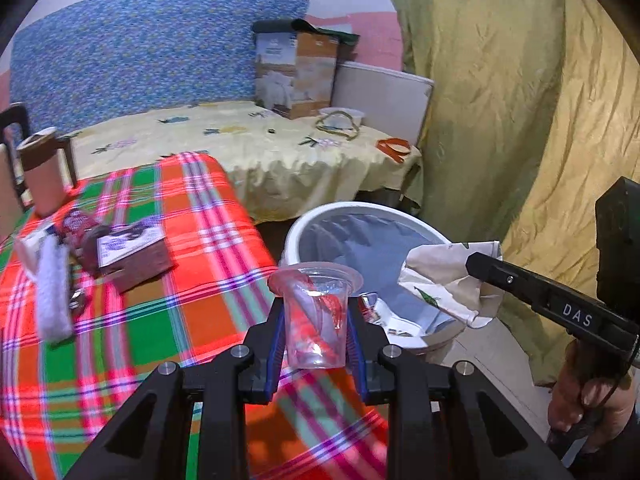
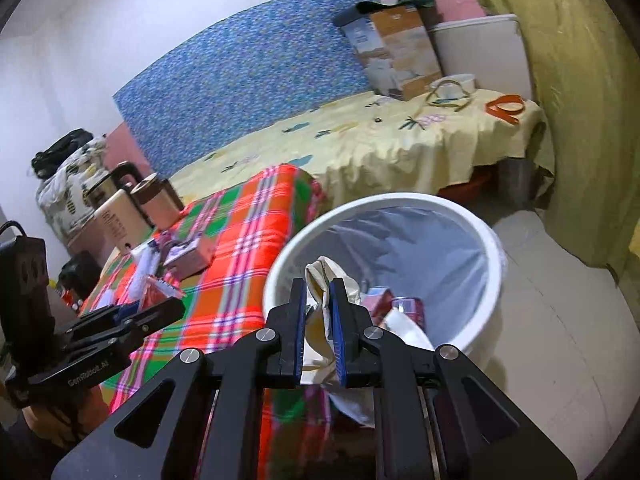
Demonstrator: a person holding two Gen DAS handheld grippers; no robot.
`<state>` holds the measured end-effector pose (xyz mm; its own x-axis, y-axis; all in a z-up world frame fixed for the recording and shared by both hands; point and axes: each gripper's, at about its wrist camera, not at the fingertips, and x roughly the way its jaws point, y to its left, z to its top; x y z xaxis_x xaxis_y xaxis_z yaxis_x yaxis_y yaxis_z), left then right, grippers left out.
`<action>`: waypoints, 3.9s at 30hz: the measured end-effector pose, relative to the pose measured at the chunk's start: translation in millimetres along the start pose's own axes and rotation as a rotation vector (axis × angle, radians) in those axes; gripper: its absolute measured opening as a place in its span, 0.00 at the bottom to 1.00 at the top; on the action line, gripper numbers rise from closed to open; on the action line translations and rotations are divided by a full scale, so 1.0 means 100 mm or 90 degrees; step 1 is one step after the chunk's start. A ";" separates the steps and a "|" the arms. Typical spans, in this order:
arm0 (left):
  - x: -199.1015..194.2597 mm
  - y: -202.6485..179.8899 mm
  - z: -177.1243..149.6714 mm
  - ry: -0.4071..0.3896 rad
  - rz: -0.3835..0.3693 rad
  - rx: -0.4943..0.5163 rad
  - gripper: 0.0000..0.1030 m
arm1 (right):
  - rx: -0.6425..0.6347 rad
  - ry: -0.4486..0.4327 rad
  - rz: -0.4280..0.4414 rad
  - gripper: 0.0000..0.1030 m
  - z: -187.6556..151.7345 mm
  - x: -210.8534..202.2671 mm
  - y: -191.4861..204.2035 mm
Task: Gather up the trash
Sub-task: 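Carry cup and paper over the white bin and open both tools to drop them, then move both open tools back over the bed, then grasp the white foam net sleeve with the left tool while the right tool approaches the juice carton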
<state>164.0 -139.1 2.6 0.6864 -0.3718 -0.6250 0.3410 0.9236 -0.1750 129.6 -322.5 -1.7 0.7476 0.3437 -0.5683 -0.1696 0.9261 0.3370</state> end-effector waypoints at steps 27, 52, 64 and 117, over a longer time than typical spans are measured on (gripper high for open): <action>0.69 -0.25 0.14 0.045 -0.070 0.014 0.38 | 0.048 0.042 -0.058 0.30 -0.04 0.14 -0.35; -0.24 0.30 -0.17 -0.015 0.017 -0.058 0.38 | -0.020 0.041 0.014 0.35 -0.10 0.03 0.24; -0.79 0.59 -0.47 -0.039 0.083 -0.099 0.38 | -0.096 0.055 0.040 0.46 -0.22 0.00 0.76; -1.29 2.49 -0.82 -0.041 0.356 -0.247 0.49 | -0.214 0.108 0.094 0.69 -0.03 0.99 1.69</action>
<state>107.8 147.0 -22.3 0.7334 0.1770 -0.6564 -0.3229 0.9403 -0.1073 173.3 -131.5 -2.8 0.5877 0.4711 -0.6578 -0.4881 0.8548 0.1761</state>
